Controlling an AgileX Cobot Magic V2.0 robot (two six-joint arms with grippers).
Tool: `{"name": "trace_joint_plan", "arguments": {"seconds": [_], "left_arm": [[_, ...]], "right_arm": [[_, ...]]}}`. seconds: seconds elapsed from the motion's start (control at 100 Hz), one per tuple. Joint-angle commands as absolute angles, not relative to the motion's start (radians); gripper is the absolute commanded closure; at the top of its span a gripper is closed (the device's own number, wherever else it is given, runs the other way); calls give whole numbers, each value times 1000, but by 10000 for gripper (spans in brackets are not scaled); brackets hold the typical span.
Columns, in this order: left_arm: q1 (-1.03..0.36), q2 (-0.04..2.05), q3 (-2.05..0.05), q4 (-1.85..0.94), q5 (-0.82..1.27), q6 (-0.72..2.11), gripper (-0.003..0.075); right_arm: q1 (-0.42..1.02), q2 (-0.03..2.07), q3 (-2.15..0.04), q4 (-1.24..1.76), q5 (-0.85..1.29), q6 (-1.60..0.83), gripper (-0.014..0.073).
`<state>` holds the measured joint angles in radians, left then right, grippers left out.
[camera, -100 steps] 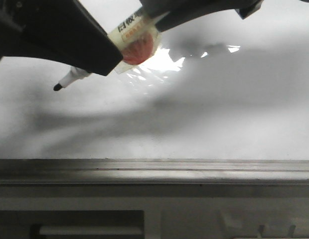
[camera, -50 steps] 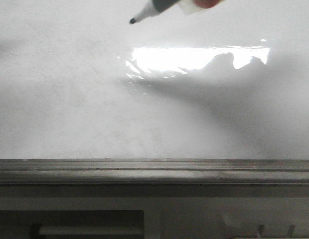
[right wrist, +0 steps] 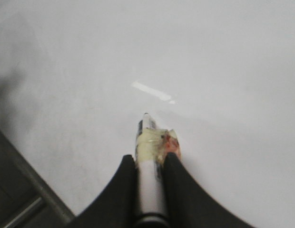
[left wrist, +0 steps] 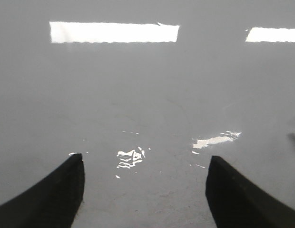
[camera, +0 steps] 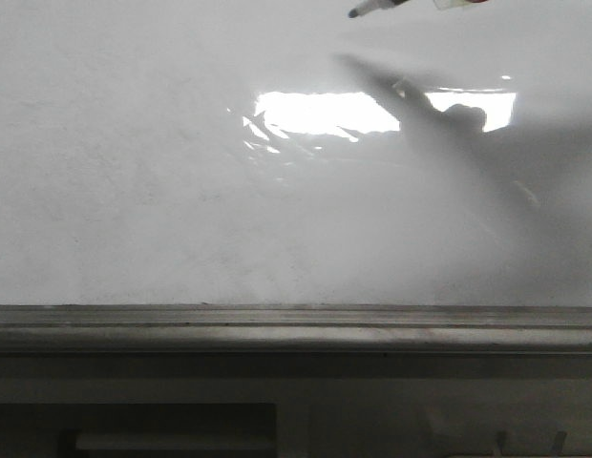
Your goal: Write number 6 on whiteboard
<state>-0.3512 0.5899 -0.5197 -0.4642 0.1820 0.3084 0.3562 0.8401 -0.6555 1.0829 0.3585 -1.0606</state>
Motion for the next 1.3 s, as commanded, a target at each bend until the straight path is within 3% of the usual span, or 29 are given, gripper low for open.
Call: {"name": "trace_joint_plan", "arguments": {"seconds": [0.0,0.23,0.57,0.74,1.29], "left_arm": [[-348,588,-546,-481,101,302,229],[-348,588,-546,-481,101,302,229],[-348,588,-546,-481,100,302,229],[-348,588,-546,-481,100,302,229],[-348,588,-546,-481,100,302,229]], "right_arm": [[354,860,-680,1128,277,-1072,643],[354,936,-680,1159,237,-1072,643],[354,981,-680,1016,492,-1026,638],[352,945,-680,811,480,-840,638],[396,913,-683,886,299,-840,638]]}}
